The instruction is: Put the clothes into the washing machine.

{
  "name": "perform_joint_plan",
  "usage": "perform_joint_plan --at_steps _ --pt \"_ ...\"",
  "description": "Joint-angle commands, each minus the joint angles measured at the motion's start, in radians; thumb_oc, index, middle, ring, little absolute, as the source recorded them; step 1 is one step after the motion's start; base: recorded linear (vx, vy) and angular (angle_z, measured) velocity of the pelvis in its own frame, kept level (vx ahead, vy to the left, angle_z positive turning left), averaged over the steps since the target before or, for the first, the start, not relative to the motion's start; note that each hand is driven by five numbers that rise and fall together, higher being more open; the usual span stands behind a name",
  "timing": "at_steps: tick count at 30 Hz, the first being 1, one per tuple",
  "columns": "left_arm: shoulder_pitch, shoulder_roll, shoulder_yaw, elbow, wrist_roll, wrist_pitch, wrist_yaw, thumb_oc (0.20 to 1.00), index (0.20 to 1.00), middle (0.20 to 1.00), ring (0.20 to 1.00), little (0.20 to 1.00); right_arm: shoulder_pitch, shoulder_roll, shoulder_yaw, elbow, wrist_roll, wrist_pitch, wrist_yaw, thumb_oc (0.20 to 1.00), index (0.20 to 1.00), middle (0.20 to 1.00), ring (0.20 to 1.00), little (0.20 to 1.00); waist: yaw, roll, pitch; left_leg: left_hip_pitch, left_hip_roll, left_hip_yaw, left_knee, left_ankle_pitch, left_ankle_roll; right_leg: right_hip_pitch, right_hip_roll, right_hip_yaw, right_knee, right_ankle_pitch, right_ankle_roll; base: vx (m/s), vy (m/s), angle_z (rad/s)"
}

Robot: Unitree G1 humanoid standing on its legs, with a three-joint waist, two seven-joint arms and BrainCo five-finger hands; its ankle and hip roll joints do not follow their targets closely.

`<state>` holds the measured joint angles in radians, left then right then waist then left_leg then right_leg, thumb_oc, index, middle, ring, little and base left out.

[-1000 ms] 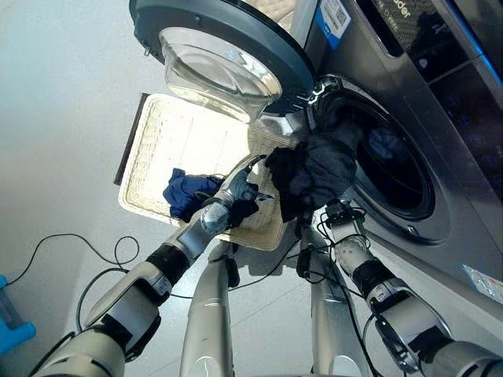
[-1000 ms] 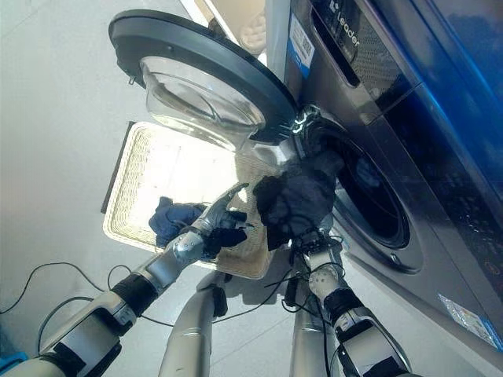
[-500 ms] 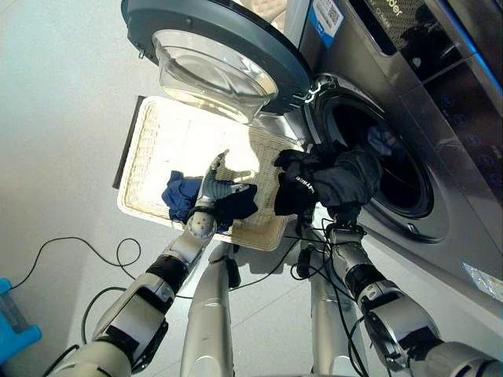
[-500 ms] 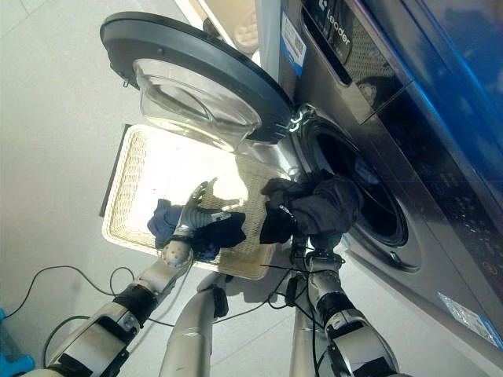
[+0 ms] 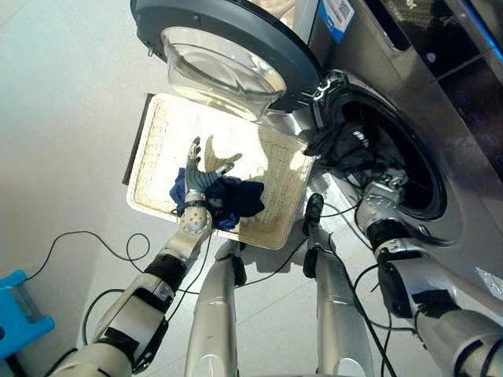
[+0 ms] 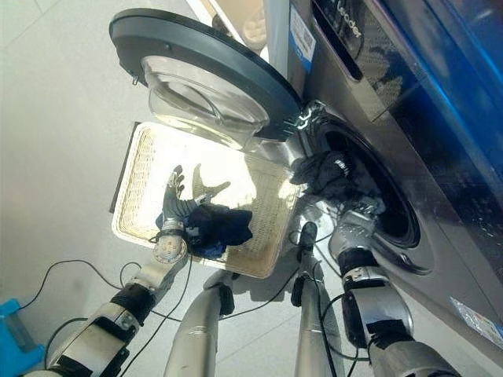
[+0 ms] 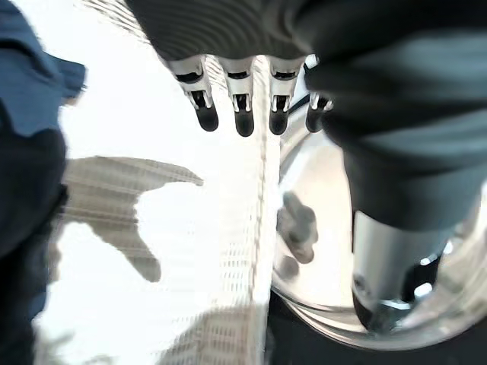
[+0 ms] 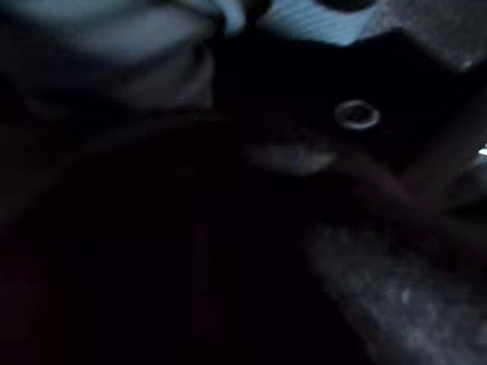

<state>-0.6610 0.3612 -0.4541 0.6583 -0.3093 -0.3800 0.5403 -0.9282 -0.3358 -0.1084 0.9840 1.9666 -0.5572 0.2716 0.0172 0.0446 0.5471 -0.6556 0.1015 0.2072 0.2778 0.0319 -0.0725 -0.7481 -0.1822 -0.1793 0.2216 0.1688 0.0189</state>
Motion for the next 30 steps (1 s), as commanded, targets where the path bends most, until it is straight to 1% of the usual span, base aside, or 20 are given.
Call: perform_joint_plan --at_steps 1,3,5,6,7,8,11,13,14,17,20,22,23,24,25,26,27,28,29,30 --pt "-0.004 0.018 -0.004 -0.070 -0.004 -0.027 0.001 1.000 1.000 1.000 1.000 1.000 -0.016 -0.102 -0.022 -0.047 0.006 -0.089 -0.008 0.200 0.200 0.200 0.200 0.200 -0.010 0.057 -0.027 -0.041 -0.082 0.011 0.034 -0.048 -0.016 0.000 -0.014 -0.081 0.139 -0.117 0.107 0.00 -0.004 0.06" --pt "0.008 0.036 -0.016 -0.095 -0.021 -0.025 -0.004 1.000 1.000 1.000 1.000 1.000 -0.020 -0.149 -0.028 -0.038 0.006 -0.114 -0.023 0.200 0.200 0.200 0.200 0.200 -0.008 0.055 -0.027 -0.032 -0.081 0.009 0.041 -0.063 -0.016 0.007 -0.016 -0.080 0.148 -0.128 0.110 0.01 -0.003 0.02" --pt "0.008 0.045 -0.020 -0.105 -0.029 -0.024 -0.007 1.000 1.000 1.000 1.000 1.000 -0.032 -0.176 -0.029 -0.037 0.006 -0.135 -0.037 0.200 0.200 0.200 0.200 0.200 -0.009 0.054 -0.027 -0.038 -0.081 0.009 0.039 -0.055 -0.013 0.001 -0.016 -0.081 0.146 -0.119 0.107 0.00 0.000 0.00" --pt "0.027 0.054 -0.023 -0.124 -0.036 -0.025 -0.009 1.000 1.000 1.000 1.000 1.000 -0.038 -0.210 -0.036 -0.054 0.006 -0.184 -0.065 0.200 0.200 0.200 0.200 0.200 -0.008 0.054 -0.027 -0.030 -0.079 0.010 0.040 -0.059 -0.014 0.007 -0.017 -0.081 0.151 -0.124 0.108 0.00 0.000 0.00" --pt "0.029 0.057 -0.025 -0.129 -0.038 -0.023 -0.007 1.000 1.000 1.000 1.000 1.000 -0.038 -0.216 -0.039 -0.062 0.006 -0.198 -0.071 0.200 0.200 0.200 0.200 0.200 -0.010 0.053 -0.027 -0.032 -0.078 0.011 0.039 -0.057 -0.013 0.006 -0.017 -0.081 0.150 -0.122 0.107 0.00 0.000 0.00" --pt "0.040 0.064 -0.031 -0.143 -0.041 -0.026 -0.002 1.000 1.000 1.000 1.000 1.000 -0.035 -0.228 -0.048 -0.086 0.006 -0.245 -0.087 0.200 0.200 0.200 0.200 0.200 -0.012 0.051 -0.027 -0.028 -0.077 0.012 0.040 -0.061 -0.013 0.008 -0.016 -0.081 0.151 -0.124 0.108 0.00 0.000 0.00" --pt "0.054 0.073 -0.040 -0.168 -0.042 -0.020 0.005 1.000 1.000 1.000 1.000 1.000 -0.039 -0.249 -0.061 -0.122 0.006 -0.320 -0.118 0.200 0.200 0.200 0.200 0.200 -0.015 0.051 -0.027 -0.021 -0.074 0.013 0.042 -0.070 -0.016 0.012 -0.017 -0.079 0.157 -0.130 0.111 0.00 0.000 0.00" --pt "0.054 0.078 -0.041 -0.176 -0.046 -0.018 0.007 1.000 1.000 1.000 1.000 1.000 -0.048 -0.263 -0.068 -0.133 0.006 -0.358 -0.133 0.200 0.200 0.200 0.200 0.200 -0.017 0.051 -0.027 -0.027 -0.074 0.014 0.041 -0.061 -0.014 0.006 -0.018 -0.079 0.153 -0.121 0.108 0.00 0.000 0.00" --pt "0.054 0.078 -0.041 -0.176 -0.046 -0.018 0.007 1.000 1.000 1.000 1.000 1.000 -0.048 -0.263 -0.068 -0.133 0.006 -0.358 -0.133 0.200 0.200 0.200 0.200 0.200 -0.017 0.051 -0.027 -0.027 -0.074 0.014 0.041 -0.061 -0.014 0.006 -0.018 -0.079 0.153 -0.121 0.108 0.00 0.000 0.00" --pt "0.060 0.078 -0.055 -0.183 -0.055 -0.018 0.015 1.000 1.000 1.000 1.000 1.000 -0.059 -0.300 -0.107 -0.143 0.006 -0.453 -0.180 0.200 0.200 0.200 0.200 0.200 -0.024 0.057 -0.027 -0.017 -0.071 0.019 0.040 -0.062 -0.015 0.013 -0.023 -0.080 0.154 -0.122 0.110 0.01 0.011 0.00" --pt "0.063 0.075 -0.060 -0.189 -0.056 -0.016 0.022 1.000 1.000 1.000 1.000 1.000 -0.062 -0.309 -0.102 -0.135 0.006 -0.449 -0.195 0.200 0.200 0.200 0.200 0.200 -0.025 0.062 -0.027 -0.013 -0.070 0.021 0.040 -0.063 -0.015 0.016 -0.024 -0.079 0.154 -0.123 0.110 0.00 0.000 0.00" --pt "0.062 0.065 -0.068 -0.195 -0.054 -0.010 0.033 1.000 1.000 1.000 1.000 1.000 -0.071 -0.314 -0.075 -0.110 -0.004 -0.412 -0.188 0.200 0.200 0.200 0.200 0.200 -0.027 0.066 -0.027 -0.010 -0.073 0.022 0.039 -0.061 -0.015 0.017 -0.025 -0.077 0.151 -0.122 0.109 0.01 0.021 0.00" --pt "0.062 0.061 -0.068 -0.194 -0.049 -0.002 0.034 1.000 1.000 1.000 1.000 1.000 -0.067 -0.308 -0.064 -0.111 -0.062 -0.374 -0.230 0.216 0.216 0.216 0.216 0.216 -0.030 0.068 -0.027 -0.004 -0.073 0.023 0.040 -0.065 -0.017 0.023 -0.025 -0.077 0.151 -0.127 0.110 0.01 0.038 0.00" --pt "0.059 0.061 -0.069 -0.192 -0.044 0.001 0.033 1.000 1.000 1.000 1.000 1.000 -0.067 -0.304 -0.055 -0.113 -0.075 -0.362 -0.250 0.501 0.501 0.501 0.501 0.501 -0.030 0.069 -0.027 -0.006 -0.074 0.023 0.039 -0.062 -0.017 0.022 -0.025 -0.077 0.149 -0.125 0.109 0.00 0.033 0.00" --pt "0.058 0.061 -0.069 -0.191 -0.039 0.003 0.035 1.000 1.000 1.000 1.000 1.000 -0.067 -0.302 -0.049 -0.113 -0.090 -0.353 -0.269 0.702 0.702 0.702 0.702 0.702 -0.030 0.069 -0.027 -0.006 -0.074 0.024 0.039 -0.060 -0.017 0.021 -0.024 -0.076 0.148 -0.124 0.108 0.02 0.031 0.00" --pt "0.052 0.056 -0.081 -0.181 -0.010 0.018 0.046 1.000 1.000 1.000 1.000 1.000 -0.058 -0.291 -0.033 -0.092 -0.207 -0.302 -0.369 1.000 1.000 1.000 1.000 1.000 -0.032 0.071 -0.027 0.004 -0.073 0.025 0.039 -0.068 -0.018 0.029 -0.025 -0.075 0.153 -0.135 0.111 0.03 0.024 0.00" --pt "0.045 0.056 -0.084 -0.177 0.003 0.030 0.049 1.000 1.000 1.000 1.000 1.000 -0.056 -0.290 -0.025 -0.085 -0.271 -0.274 -0.440 1.000 1.000 1.000 1.000 1.000 -0.032 0.071 -0.027 0.004 -0.072 0.027 0.039 -0.068 -0.018 0.029 -0.025 -0.075 0.153 -0.135 0.110 0.03 0.018 0.00" --pt "0.045 0.056 -0.084 -0.177 0.003 0.030 0.049 1.000 1.000 1.000 1.000 1.000 -0.056 -0.290 -0.025 -0.085 -0.271 -0.274 -0.440 1.000 1.000 1.000 1.000 1.000 -0.032 0.071 -0.027 0.004 -0.072 0.027 0.039 -0.068 -0.018 0.029 -0.025 -0.075 0.153 -0.135 0.110 0.00 0.000 0.00" --pt "0.028 0.059 -0.089 -0.155 0.004 0.050 0.056 1.000 1.000 1.000 1.000 1.000 -0.058 -0.295 0.005 -0.035 -0.438 -0.158 -0.627 1.000 1.000 1.000 1.000 1.000 -0.031 0.072 -0.027 0.003 -0.070 0.028 0.038 -0.065 -0.018 0.028 -0.025 -0.075 0.154 -0.135 0.109 0.00 0.000 0.00" --pt "0.023 0.060 -0.086 -0.148 0.002 0.051 0.055 1.000 1.000 1.000 1.000 1.000 -0.062 -0.299 0.009 -0.023 -0.475 -0.134 -0.647 1.000 1.000 1.000 1.000 1.000 -0.031 0.072 -0.027 -0.003 -0.070 0.029 0.036 -0.057 -0.016 0.022 -0.025 -0.075 0.150 -0.128 0.107 0.00 0.000 0.00"
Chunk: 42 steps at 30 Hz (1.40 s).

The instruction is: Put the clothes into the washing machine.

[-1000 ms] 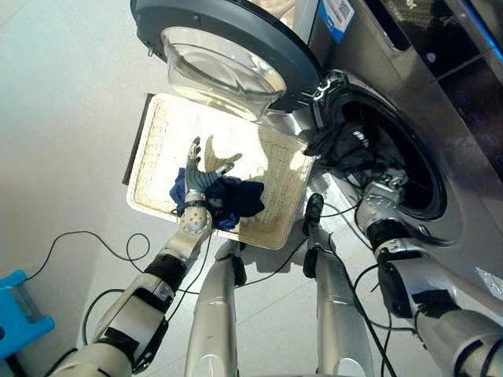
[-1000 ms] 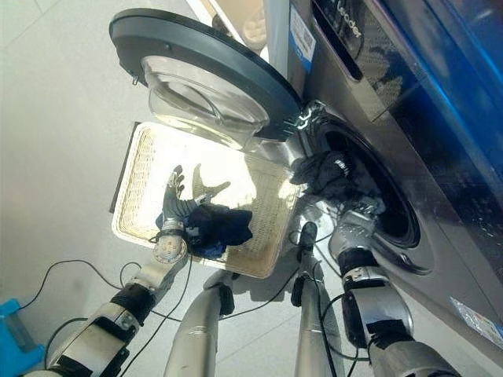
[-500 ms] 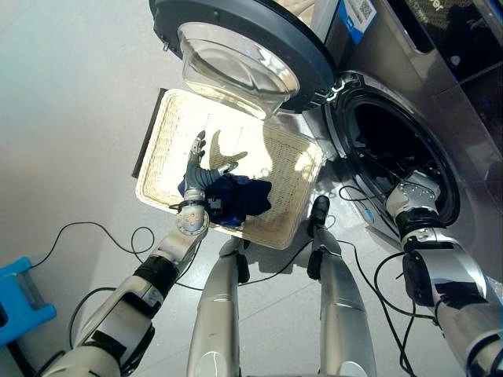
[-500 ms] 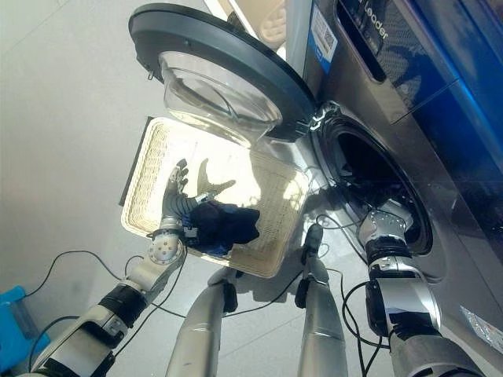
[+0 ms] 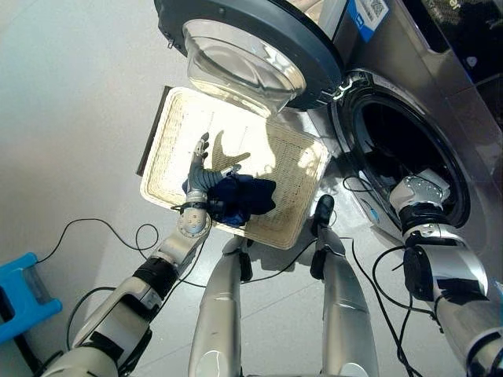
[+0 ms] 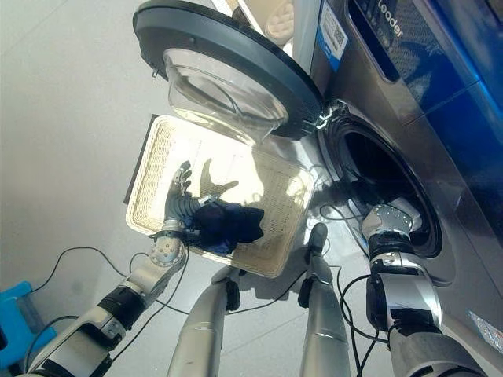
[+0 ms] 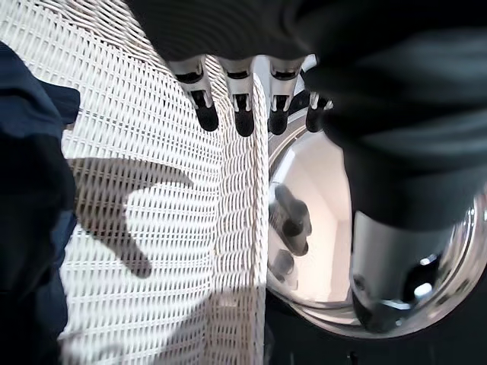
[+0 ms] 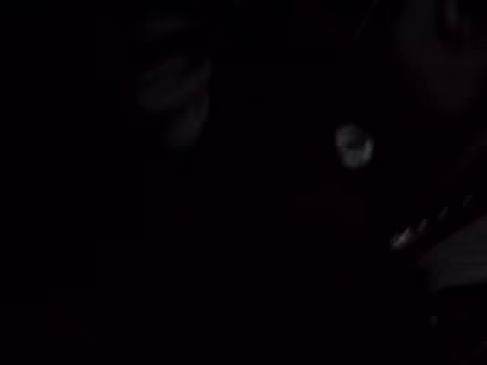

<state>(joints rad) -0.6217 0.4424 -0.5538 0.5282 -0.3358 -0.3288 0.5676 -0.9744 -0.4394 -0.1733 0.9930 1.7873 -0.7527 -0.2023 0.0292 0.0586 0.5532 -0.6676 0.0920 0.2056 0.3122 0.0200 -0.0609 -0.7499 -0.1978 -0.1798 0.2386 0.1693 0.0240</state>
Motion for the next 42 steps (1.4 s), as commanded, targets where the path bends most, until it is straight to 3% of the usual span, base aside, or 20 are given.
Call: perform_joint_plan --at_steps 1,4,7,8,10,14,15,17,20,24,25,27,28,30,37,42 --pt "-0.028 -0.023 0.011 0.009 0.021 0.001 0.030 1.000 1.000 1.000 1.000 1.000 -0.022 -0.205 0.094 0.023 -0.452 0.158 -0.277 1.000 1.000 1.000 1.000 1.000 -0.042 0.057 -0.033 0.013 -0.058 0.032 0.000 -0.050 -0.029 0.028 -0.009 -0.076 0.136 -0.136 0.105 -0.01 0.004 0.04" --pt "-0.048 -0.028 0.018 0.058 0.029 -0.012 0.020 1.000 1.000 1.000 1.000 1.000 -0.046 -0.223 0.139 0.127 -0.603 0.306 -0.393 1.000 1.000 1.000 1.000 1.000 -0.036 0.057 -0.033 0.003 -0.056 0.034 -0.004 -0.040 -0.024 0.017 -0.006 -0.079 0.134 -0.130 0.100 0.00 0.000 0.00" --pt "-0.052 -0.030 0.018 0.081 0.046 -0.015 0.012 1.000 1.000 1.000 1.000 1.000 -0.068 -0.236 0.179 0.175 -0.728 0.389 -0.441 1.000 1.000 1.000 1.000 1.000 -0.029 0.060 -0.033 0.003 -0.056 0.033 0.000 -0.048 -0.021 0.017 -0.007 -0.082 0.143 -0.139 0.101 0.01 -0.002 -0.01" --pt "-0.055 -0.029 0.014 0.096 0.052 -0.024 0.010 1.000 1.000 1.000 1.000 1.000 -0.076 -0.241 0.203 0.190 -0.842 0.452 -0.485 1.000 1.000 1.000 1.000 1.000 -0.026 0.062 -0.033 0.000 -0.057 0.033 0.002 -0.048 -0.020 0.014 -0.007 -0.085 0.144 -0.139 0.101 0.00 0.000 0.00" --pt "-0.056 -0.037 0.015 0.105 0.076 -0.029 0.014 1.000 1.000 1.000 1.000 1.000 -0.086 -0.241 0.241 0.194 -0.958 0.516 -0.530 1.000 1.000 1.000 1.000 1.000 -0.024 0.066 -0.033 -0.007 -0.060 0.032 0.004 -0.049 -0.017 0.006 -0.006 -0.085 0.145 -0.139 0.099 0.00 0.000 0.00" --pt "-0.058 -0.031 0.009 0.113 0.164 -0.016 0.018 1.000 1.000 1.000 1.000 1.000 -0.083 -0.245 0.280 0.209 -1.062 0.633 -0.563 1.000 1.000 1.000 1.000 1.000 -0.021 0.070 -0.033 -0.019 -0.062 0.031 0.011 -0.051 -0.014 -0.007 -0.006 -0.084 0.153 -0.143 0.099 0.00 0.000 0.00" --pt "-0.065 -0.024 -0.005 0.118 0.218 0.005 0.022 1.000 1.000 1.000 1.000 1.000 -0.080 -0.245 0.310 0.225 -1.179 0.707 -0.570 1.000 1.000 1.000 1.000 1.000 -0.019 0.071 -0.033 -0.026 -0.061 0.029 0.011 -0.050 -0.012 -0.012 -0.007 -0.084 0.152 -0.142 0.100 0.00 0.000 0.00" --pt "-0.083 -0.008 -0.023 0.142 0.287 0.044 0.019 1.000 1.000 1.000 1.000 1.000 -0.089 -0.249 0.361 0.242 -1.283 0.778 -0.563 1.000 1.000 1.000 1.000 1.000 -0.016 0.074 -0.033 -0.033 -0.062 0.031 0.010 -0.048 -0.009 -0.019 -0.009 -0.087 0.151 -0.140 0.100 0.00 0.001 -0.02" --pt "-0.117 0.018 -0.061 0.215 0.439 0.166 0.004 1.000 1.000 1.000 1.000 1.000 -0.102 -0.260 0.437 0.268 -1.434 0.834 -0.536 1.000 1.000 1.000 1.000 1.000 -0.016 0.080 -0.033 -0.043 -0.061 0.033 0.012 -0.045 -0.008 -0.030 -0.011 -0.088 0.152 -0.138 0.103 0.00 0.000 0.00" --pt "-0.165 0.074 -0.134 0.339 0.622 0.356 -0.071 1.000 1.000 1.000 1.000 1.000 -0.103 -0.260 0.526 0.263 -1.516 0.849 -0.582 1.000 1.000 1.000 1.000 1.000 -0.027 0.088 -0.033 -0.050 -0.059 0.045 0.001 -0.033 -0.012 -0.040 -0.006 -0.080 0.140 -0.134 0.106 0.00 0.046 0.00" --pt "-0.172 0.080 -0.149 0.355 0.637 0.362 -0.080 1.000 1.000 1.000 1.000 1.000 -0.098 -0.256 0.528 0.259 -1.523 0.846 -0.594 1.000 1.000 1.000 1.000 1.000 -0.030 0.090 -0.033 -0.051 -0.058 0.047 -0.001 -0.033 -0.013 -0.043 -0.004 -0.078 0.139 -0.134 0.107 0.00 0.054 -0.01" --pt "-0.197 0.086 -0.201 0.402 0.722 0.434 -0.153 1.000 1.000 1.000 1.000 1.000 -0.083 -0.242 0.533 0.248 -1.535 0.809 -0.629 1.000 1.000 1.000 1.000 1.000 -0.039 0.094 -0.033 -0.056 -0.056 0.052 -0.009 -0.027 -0.015 -0.053 0.003 -0.067 0.135 -0.133 0.108 0.00 0.044 -0.02" --pt "-0.197 0.086 -0.201 0.402 0.722 0.434 -0.153 1.000 1.000 1.000 1.000 1.000 -0.083 -0.242 0.533 0.248 -1.535 0.809 -0.629 1.000 1.000 1.000 1.000 1.000 -0.039 0.094 -0.033 -0.056 -0.056 0.052 -0.009 -0.027 -0.015 -0.053 0.003 -0.067 0.135 -0.133 0.108 0.00 0.049 -0.02" --pt "-0.235 0.084 -0.263 0.459 0.789 0.516 -0.269 1.000 1.000 1.000 1.000 1.000 -0.081 -0.219 0.537 0.228 -1.525 0.766 -0.630 1.000 1.000 1.000 1.000 1.000 -0.052 0.097 -0.033 -0.064 -0.054 0.062 -0.024 -0.019 -0.019 -0.065 0.015 -0.055 0.124 -0.131 0.110 -0.01 0.039 -0.01" --pt "-0.293 0.083 -0.378 0.575 0.849 0.559 -0.419 1.000 1.000 1.000 1.000 1.000 -0.075 -0.168 0.565 0.182 -1.424 0.658 -0.594 1.000 1.000 1.000 1.000 1.000 -0.081 0.070 -0.033 -0.107 -0.037 0.073 -0.047 0.004 -0.030 -0.102 0.044 -0.033 0.094 -0.115 0.111 -0.01 0.005 -0.03" --pt "-0.303 0.068 -0.385 0.605 0.870 0.569 -0.404 1.000 1.000 1.000 1.000 1.000 -0.069 -0.149 0.553 0.137 -1.343 0.584 -0.596 1.000 1.000 1.000 1.000 1.000 -0.089 0.054 -0.033 -0.131 -0.034 0.071 -0.051 0.013 -0.035 -0.119 0.055 -0.028 0.081 -0.106 0.109 -0.01 -0.004 -0.05"
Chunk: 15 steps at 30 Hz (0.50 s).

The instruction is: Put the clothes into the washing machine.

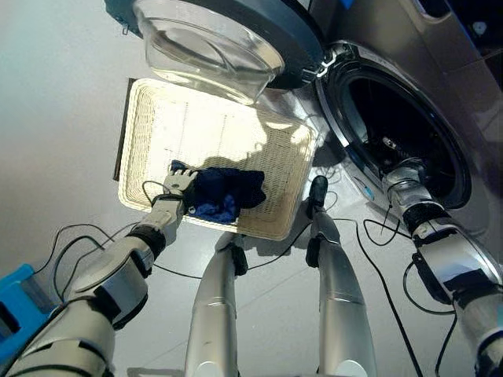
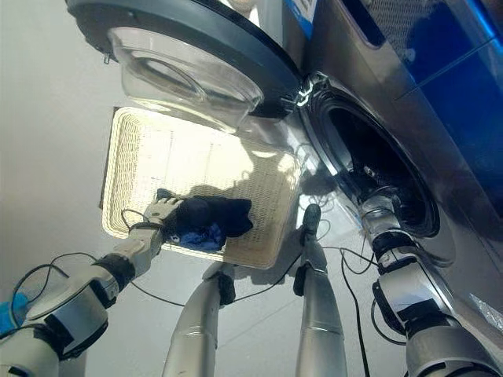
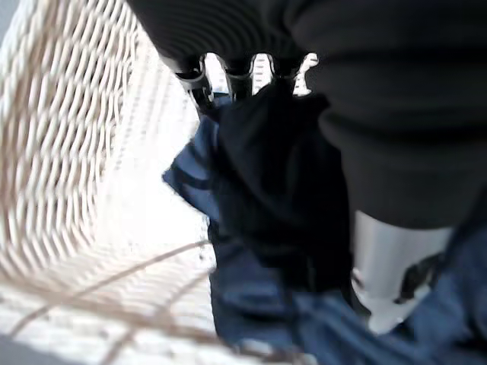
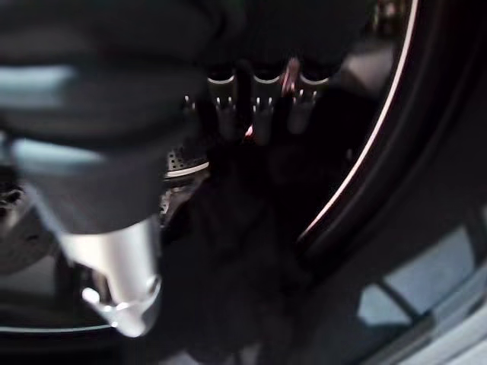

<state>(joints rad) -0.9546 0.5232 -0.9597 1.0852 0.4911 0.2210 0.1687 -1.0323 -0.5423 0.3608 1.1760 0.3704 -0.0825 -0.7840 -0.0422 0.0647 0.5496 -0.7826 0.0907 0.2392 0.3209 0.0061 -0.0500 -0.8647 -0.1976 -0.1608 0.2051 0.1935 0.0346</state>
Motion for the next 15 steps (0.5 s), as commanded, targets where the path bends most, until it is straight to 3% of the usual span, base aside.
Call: perform_joint_plan --at_steps 1,6,8,13,14,15 --pt "0.030 -0.015 0.022 0.059 0.058 0.028 0.007 1.000 1.000 1.000 1.000 1.000 0.002 -0.033 0.005 -0.096 0.116 -0.120 -0.008 1.000 1.000 1.000 1.000 1.000 -0.021 0.036 -0.030 -0.028 -0.029 0.037 -0.064 0.032 -0.050 -0.014 0.059 -0.046 0.111 -0.126 0.098 -0.02 -0.019 -0.06" --pt "0.037 -0.012 0.029 0.062 0.114 0.056 0.010 1.000 1.000 1.000 1.000 1.000 0.064 -0.003 -0.025 -0.284 0.197 -0.178 -0.006 1.000 1.000 1.000 1.000 1.000 -0.030 0.012 -0.030 -0.052 -0.023 0.036 -0.076 0.046 -0.057 -0.036 0.066 -0.045 0.108 -0.118 0.097 -0.01 -0.008 -0.02" --pt "0.042 -0.011 0.015 0.074 0.211 0.057 -0.013 1.000 1.000 1.000 1.000 1.000 0.121 0.026 -0.033 -0.431 0.228 -0.209 -0.007 1.000 1.000 1.000 1.000 1.000 -0.042 -0.004 -0.030 -0.069 -0.019 0.036 -0.078 0.052 -0.061 -0.054 0.069 -0.043 0.108 -0.116 0.096 0.00 0.000 0.00" --pt "0.077 -0.017 -0.004 0.087 0.223 0.085 -0.056 1.000 1.000 1.000 1.000 1.000 0.209 0.065 -0.050 -0.628 0.218 -0.233 -0.016 1.000 1.000 1.000 1.000 1.000 -0.058 -0.022 -0.030 -0.090 -0.009 0.038 -0.073 0.056 -0.063 -0.075 0.070 -0.037 0.117 -0.116 0.096 0.00 0.000 0.00" --pt "0.091 -0.018 -0.012 0.096 0.232 0.081 -0.067 0.950 0.950 0.950 0.950 0.950 0.229 0.075 -0.058 -0.665 0.231 -0.252 -0.002 1.000 1.000 1.000 1.000 1.000 -0.062 -0.026 -0.030 -0.096 -0.008 0.035 -0.069 0.056 -0.064 -0.080 0.069 -0.036 0.117 -0.114 0.096 0.00 0.000 0.00" --pt "0.106 -0.022 -0.010 0.106 0.241 0.075 -0.079 0.542 0.542 0.542 0.542 0.542 0.241 0.083 -0.066 -0.689 0.232 -0.267 0.007 1.000 1.000 1.000 1.000 1.000 -0.064 -0.029 -0.030 -0.096 -0.006 0.035 -0.069 0.057 -0.065 -0.080 0.069 -0.035 0.117 -0.114 0.097 0.00 0.000 0.00"
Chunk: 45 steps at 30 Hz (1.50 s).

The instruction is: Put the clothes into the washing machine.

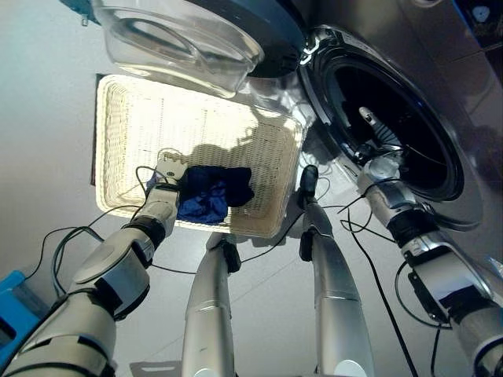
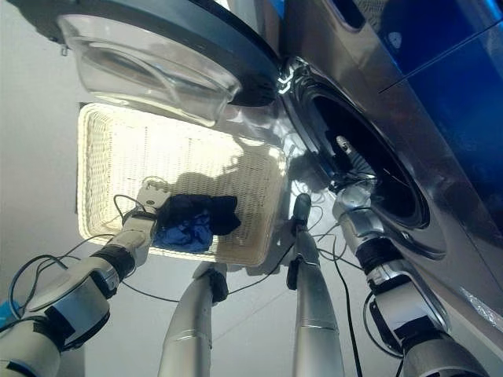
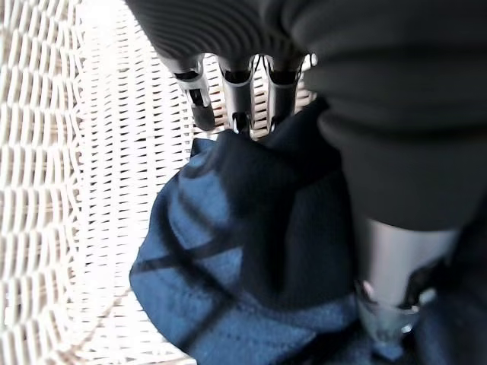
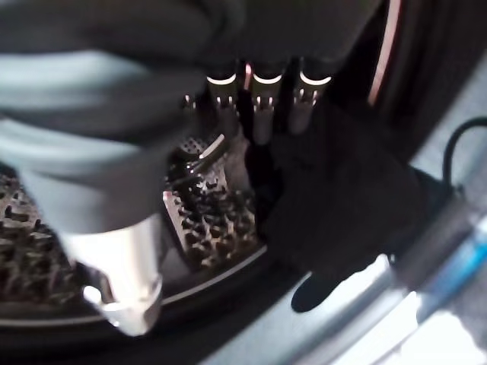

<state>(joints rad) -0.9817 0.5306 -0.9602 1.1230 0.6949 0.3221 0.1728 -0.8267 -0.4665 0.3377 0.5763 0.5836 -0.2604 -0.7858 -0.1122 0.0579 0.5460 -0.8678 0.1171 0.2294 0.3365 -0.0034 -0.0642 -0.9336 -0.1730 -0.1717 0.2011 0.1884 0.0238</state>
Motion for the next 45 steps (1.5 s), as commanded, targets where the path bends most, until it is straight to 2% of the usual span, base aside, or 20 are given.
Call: perform_joint_plan --at_steps 1,6,12,16,21,22,23,24,25,26,28,29,30,32,33,34,38,39,42,45 --pt "0.143 -0.027 -0.011 0.075 0.037 -0.037 -0.108 0.200 0.200 0.200 0.200 0.200 0.050 0.013 -0.053 -0.128 0.013 -0.097 0.013 1.000 1.000 1.000 1.000 1.000 0.004 -0.024 -0.026 -0.010 -0.030 0.046 -0.085 0.067 -0.051 -0.011 0.044 -0.024 0.122 -0.109 0.108 0.00 0.000 0.00" --pt "0.181 -0.032 -0.016 0.091 0.009 -0.053 -0.115 0.200 0.200 0.200 0.200 0.200 0.088 0.043 -0.077 -0.215 0.019 -0.116 0.036 1.000 1.000 1.000 1.000 1.000 -0.005 -0.029 -0.026 -0.005 -0.026 0.048 -0.083 0.067 -0.054 -0.007 0.043 -0.019 0.124 -0.110 0.113 0.00 0.000 0.00" --pt "0.183 -0.029 -0.011 0.100 -0.006 -0.084 -0.123 0.200 0.200 0.200 0.200 0.200 0.114 0.088 -0.081 -0.280 0.004 -0.074 0.037 1.000 1.000 1.000 1.000 1.000 -0.013 -0.029 -0.026 0.011 -0.021 0.055 -0.078 0.065 -0.054 0.007 0.037 -0.016 0.128 -0.113 0.116 0.00 0.009 -0.02" --pt "0.183 -0.026 -0.010 0.100 -0.023 -0.099 -0.110 0.200 0.200 0.200 0.200 0.200 0.120 0.094 -0.084 -0.252 0.013 -0.069 0.037 1.000 1.000 1.000 1.000 1.000 -0.011 -0.026 -0.026 0.024 -0.018 0.058 -0.075 0.061 -0.053 0.022 0.031 -0.019 0.126 -0.115 0.117 0.00 0.000 0.00" --pt "0.192 -0.021 0.030 0.097 -0.183 -0.116 0.041 0.200 0.200 0.200 0.200 0.200 0.124 0.099 -0.078 -0.218 0.076 -0.078 0.084 1.000 1.000 1.000 1.000 1.000 -0.005 -0.025 -0.026 0.046 -0.022 0.055 -0.073 0.058 -0.055 0.047 0.027 -0.023 0.121 -0.115 0.116 0.00 0.000 0.00" --pt "0.194 -0.020 0.063 0.094 -0.250 -0.132 0.094 0.200 0.200 0.200 0.200 0.200 0.133 0.107 -0.072 -0.218 0.088 -0.084 0.107 1.000 1.000 1.000 1.000 1.000 -0.003 -0.025 -0.026 0.048 -0.023 0.054 -0.072 0.058 -0.055 0.049 0.028 -0.022 0.120 -0.115 0.114 0.00 0.000 0.00" --pt "0.192 -0.025 0.123 0.089 -0.386 -0.157 0.173 0.200 0.200 0.200 0.200 0.200 0.149 0.119 -0.058 -0.221 0.119 -0.093 0.169 1.000 1.000 1.000 1.000 1.000 0.002 -0.026 -0.026 0.053 -0.024 0.053 -0.074 0.061 -0.053 0.055 0.028 -0.024 0.119 -0.115 0.112 0.00 0.000 0.00" --pt "0.193 -0.037 0.223 0.081 -0.493 -0.207 0.252 0.200 0.200 0.200 0.200 0.200 0.173 0.139 -0.037 -0.238 0.109 -0.081 0.211 1.000 1.000 1.000 1.000 1.000 0.006 -0.029 -0.026 0.057 -0.025 0.053 -0.077 0.065 -0.053 0.060 0.029 -0.026 0.118 -0.116 0.109 0.00 0.000 0.00" --pt "0.195 -0.039 0.260 0.082 -0.495 -0.228 0.264 0.200 0.200 0.200 0.200 0.200 0.185 0.144 -0.029 -0.242 0.106 -0.081 0.222 1.000 1.000 1.000 1.000 1.000 0.008 -0.031 -0.026 0.059 -0.026 0.052 -0.078 0.066 -0.052 0.063 0.029 -0.027 0.118 -0.117 0.108 0.00 0.000 0.00" --pt "0.202 -0.041 0.336 0.074 -0.510 -0.290 0.312 0.200 0.200 0.200 0.200 0.200 0.210 0.156 -0.012 -0.247 0.101 -0.063 0.256 1.000 1.000 1.000 1.000 1.000 0.010 -0.034 -0.026 0.063 -0.028 0.050 -0.078 0.068 -0.052 0.068 0.028 -0.029 0.119 -0.119 0.106 0.00 0.000 0.00" --pt "0.217 -0.036 0.432 0.029 -0.500 -0.372 0.383 0.200 0.200 0.200 0.200 0.200 0.249 0.161 0.015 -0.238 0.050 -0.028 0.293 1.000 1.000 1.000 1.000 1.000 0.016 -0.039 -0.026 0.067 -0.030 0.044 -0.072 0.066 -0.052 0.074 0.026 -0.033 0.124 -0.125 0.103 0.01 -0.018 0.00" --pt "0.217 -0.036 0.432 0.029 -0.500 -0.372 0.383 0.200 0.200 0.200 0.200 0.200 0.249 0.161 0.015 -0.238 0.050 -0.028 0.293 1.000 1.000 1.000 1.000 1.000 0.016 -0.039 -0.026 0.067 -0.030 0.044 -0.072 0.066 -0.052 0.074 0.026 -0.033 0.124 -0.125 0.103 0.01 -0.033 0.01" --pt "0.228 -0.031 0.483 -0.032 -0.480 -0.410 0.430 0.200 0.200 0.200 0.200 0.200 0.275 0.158 0.034 -0.228 0.007 -0.007 0.310 1.000 1.000 1.000 1.000 1.000 0.021 -0.041 -0.026 0.073 -0.030 0.042 -0.070 0.063 -0.052 0.082 0.025 -0.037 0.129 -0.131 0.102 0.01 -0.027 0.03" --pt "0.240 -0.025 0.519 -0.100 -0.481 -0.471 0.496 0.200 0.200 0.200 0.200 0.200 0.305 0.150 0.056 -0.202 -0.048 0.011 0.344 1.000 1.000 1.000 1.000 1.000 0.026 -0.044 -0.026 0.081 -0.032 0.038 -0.069 0.059 -0.052 0.091 0.024 -0.040 0.133 -0.136 0.101 0.01 -0.025 0.04" --pt "0.244 -0.026 0.525 -0.115 -0.482 -0.471 0.499 0.200 0.200 0.200 0.200 0.200 0.309 0.147 0.061 -0.197 -0.051 0.007 0.347 1.000 1.000 1.000 1.000 1.000 0.028 -0.043 -0.026 0.083 -0.032 0.037 -0.069 0.058 -0.051 0.093 0.024 -0.041 0.134 -0.137 0.101 0.01 -0.017 0.04" --pt "0.261 -0.029 0.550 -0.166 -0.480 -0.523 0.543 0.200 0.200 0.200 0.200 0.200 0.325 0.136 0.076 -0.173 -0.094 0.010 0.365 1.000 1.000 1.000 1.000 1.000 0.033 -0.043 -0.026 0.087 -0.034 0.033 -0.068 0.055 -0.050 0.099 0.022 -0.043 0.136 -0.142 0.100 0.01 -0.021 0.03" --pt "0.298 -0.037 0.578 -0.275 -0.470 -0.613 0.616 0.200 0.200 0.200 0.200 0.200 0.353 0.104 0.107 -0.133 -0.193 -0.002 0.439 1.000 1.000 1.000 1.000 1.000 0.046 -0.043 -0.026 0.093 -0.037 0.020 -0.060 0.045 -0.048 0.108 0.014 -0.053 0.145 -0.151 0.098 0.01 -0.024 0.01" --pt "0.303 -0.039 0.580 -0.290 -0.466 -0.622 0.622 0.200 0.200 0.200 0.200 0.200 0.355 0.099 0.111 -0.134 -0.212 -0.004 0.445 1.000 1.000 1.000 1.000 1.000 0.048 -0.043 -0.026 0.095 -0.038 0.018 -0.059 0.043 -0.048 0.110 0.013 -0.055 0.147 -0.152 0.098 0.01 -0.046 -0.02" --pt "0.322 -0.045 0.590 -0.372 -0.469 -0.679 0.625 0.200 0.200 0.200 0.200 0.200 0.337 0.053 0.156 -0.128 -0.399 0.060 0.505 1.000 1.000 1.000 1.000 1.000 0.062 -0.044 -0.026 0.106 -0.039 0.012 -0.057 0.035 -0.047 0.125 0.004 -0.071 0.152 -0.161 0.099 0.00 -0.046 -0.01" --pt "0.322 -0.040 0.583 -0.415 -0.463 -0.707 0.605 0.200 0.200 0.200 0.200 0.200 0.304 0.009 0.193 -0.114 -0.521 0.087 0.520 1.000 1.000 1.000 1.000 1.000 0.073 -0.044 -0.026 0.106 -0.037 0.007 -0.048 0.030 -0.046 0.130 -0.005 -0.081 0.161 -0.165 0.100 -0.01 -0.059 0.06"
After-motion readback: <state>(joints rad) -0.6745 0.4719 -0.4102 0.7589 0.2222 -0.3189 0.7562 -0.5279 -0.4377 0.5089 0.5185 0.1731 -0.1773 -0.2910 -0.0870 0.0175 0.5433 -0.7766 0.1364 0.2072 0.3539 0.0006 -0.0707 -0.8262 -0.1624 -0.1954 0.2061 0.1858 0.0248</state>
